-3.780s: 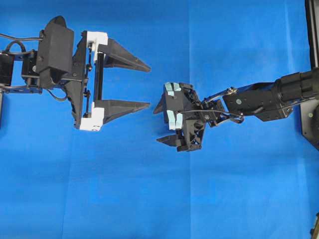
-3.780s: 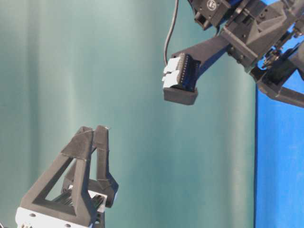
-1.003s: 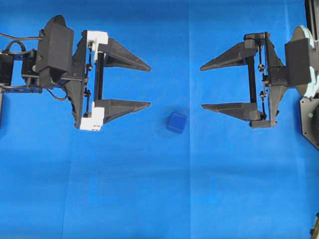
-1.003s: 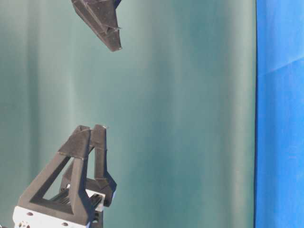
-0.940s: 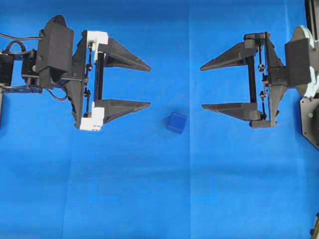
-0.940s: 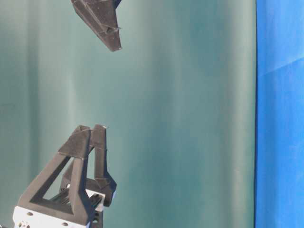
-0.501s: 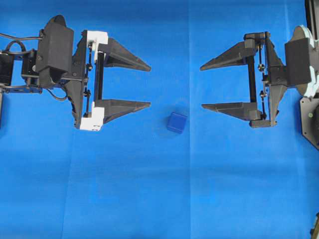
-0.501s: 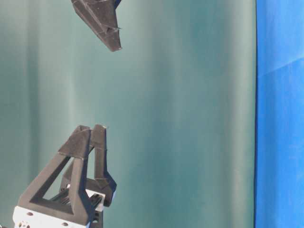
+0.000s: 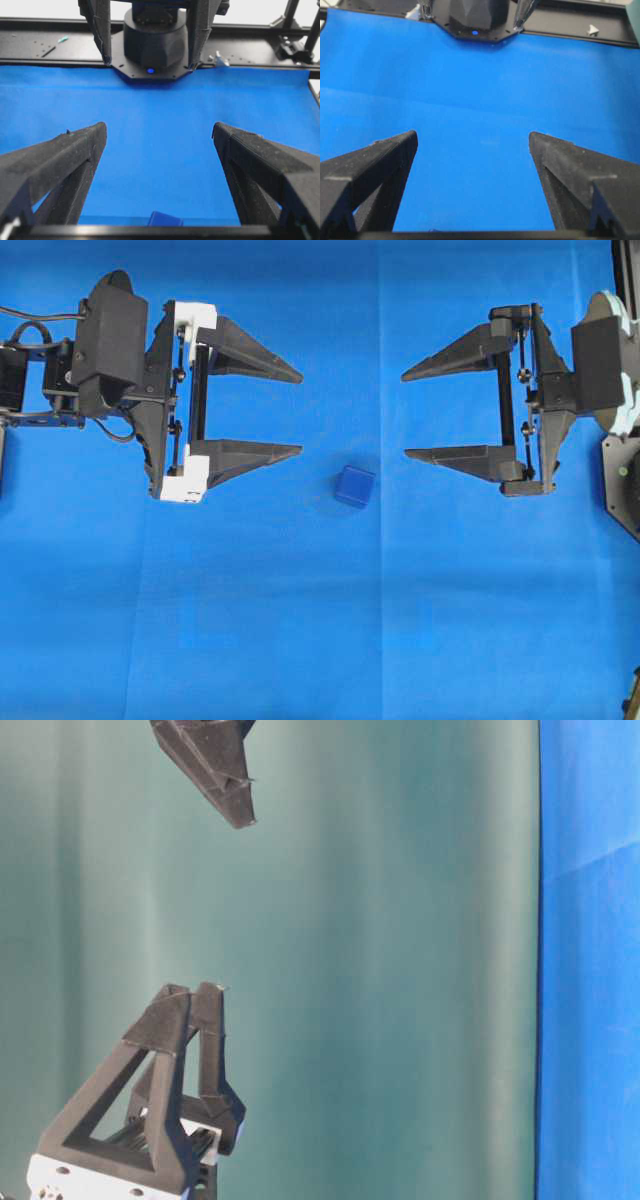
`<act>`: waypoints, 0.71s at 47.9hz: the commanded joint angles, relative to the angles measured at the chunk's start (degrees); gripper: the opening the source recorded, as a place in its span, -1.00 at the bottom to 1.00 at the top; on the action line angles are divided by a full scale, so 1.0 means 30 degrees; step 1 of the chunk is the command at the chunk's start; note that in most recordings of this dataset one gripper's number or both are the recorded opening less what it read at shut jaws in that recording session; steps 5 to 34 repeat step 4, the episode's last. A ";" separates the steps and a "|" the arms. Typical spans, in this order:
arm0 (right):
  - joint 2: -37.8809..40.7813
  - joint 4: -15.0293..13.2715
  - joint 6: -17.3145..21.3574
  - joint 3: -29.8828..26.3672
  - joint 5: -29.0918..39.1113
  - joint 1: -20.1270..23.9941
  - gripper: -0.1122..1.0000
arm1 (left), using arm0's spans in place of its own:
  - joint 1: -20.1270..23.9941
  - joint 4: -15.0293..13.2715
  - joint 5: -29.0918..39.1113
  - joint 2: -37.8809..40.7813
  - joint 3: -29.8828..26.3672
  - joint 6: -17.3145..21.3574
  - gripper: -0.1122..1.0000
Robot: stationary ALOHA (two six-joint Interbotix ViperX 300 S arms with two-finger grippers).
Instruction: Handover the blue block to the right arm after grasping it with the left arm, then place it in the designated position.
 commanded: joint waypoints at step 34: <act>-0.0117 -0.0029 0.0000 -0.0234 -0.0146 -0.0029 0.81 | 0.0029 -0.0029 -0.0176 -0.0146 -0.0498 -0.0029 0.86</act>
